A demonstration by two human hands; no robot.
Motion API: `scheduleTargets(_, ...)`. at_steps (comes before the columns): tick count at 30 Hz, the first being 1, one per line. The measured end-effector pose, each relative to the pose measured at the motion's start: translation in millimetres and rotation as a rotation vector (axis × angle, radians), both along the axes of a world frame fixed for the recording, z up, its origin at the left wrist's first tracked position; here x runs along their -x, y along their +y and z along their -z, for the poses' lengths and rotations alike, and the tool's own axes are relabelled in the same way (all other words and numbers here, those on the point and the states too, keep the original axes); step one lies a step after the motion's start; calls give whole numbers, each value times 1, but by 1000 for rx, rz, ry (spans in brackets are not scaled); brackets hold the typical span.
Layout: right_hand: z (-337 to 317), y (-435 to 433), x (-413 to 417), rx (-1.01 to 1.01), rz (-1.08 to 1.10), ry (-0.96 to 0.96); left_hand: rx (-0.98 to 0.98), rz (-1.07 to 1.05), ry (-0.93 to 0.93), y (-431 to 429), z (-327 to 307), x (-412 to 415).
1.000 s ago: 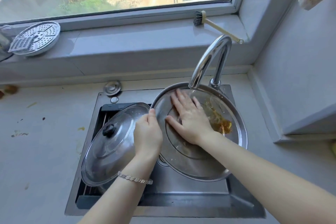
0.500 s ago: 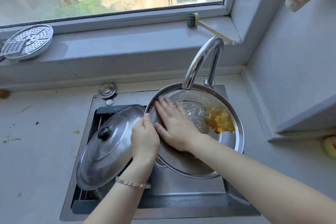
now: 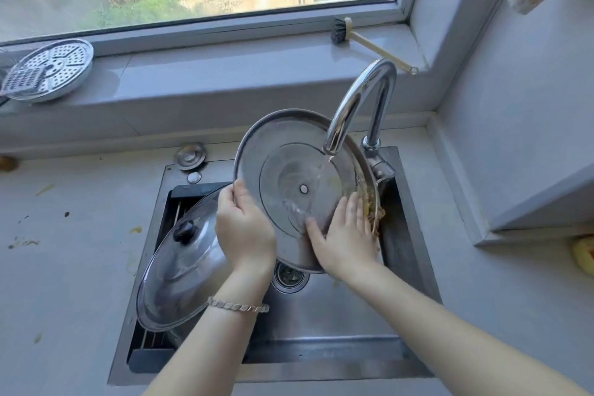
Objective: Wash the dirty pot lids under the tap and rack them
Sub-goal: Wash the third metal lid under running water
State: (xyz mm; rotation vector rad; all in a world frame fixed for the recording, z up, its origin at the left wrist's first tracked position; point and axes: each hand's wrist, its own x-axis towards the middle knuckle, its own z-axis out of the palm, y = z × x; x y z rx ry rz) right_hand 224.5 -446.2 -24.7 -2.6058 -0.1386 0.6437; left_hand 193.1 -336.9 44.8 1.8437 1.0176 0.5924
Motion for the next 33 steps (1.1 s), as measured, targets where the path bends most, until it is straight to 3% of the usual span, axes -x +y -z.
scheduleTargets(5,5,7,1,-57,128,0,-46,64,-2,-2,4,2)
scheduleTargets(8,1,15,-20,-68,256,-63,3,57,3,-8,8,5)
scheduleTargets(13,0,20,-35,-126,234,-266,32,71,3,-9,5,4)
scheduleTargets(18,-5,34,-52,-235,26,-471,75,160,66,-18,3,16)
scheduleTargets(20,-5,38,-46,-293,-171,-499,66,153,48,-15,4,14)
scheduleTargets(23,-7,44,-16,-507,-557,-456,63,143,20,-3,5,3)
scheduleTargets(25,-10,39,-3,-591,-649,-391,33,150,0,2,3,-2)
scheduleTargets(30,3,-7,2,-529,-888,-431,-316,234,27,13,-13,-13)
scheduleTargets(33,22,-42,3,-325,-871,-481,-600,350,262,13,-31,-28)
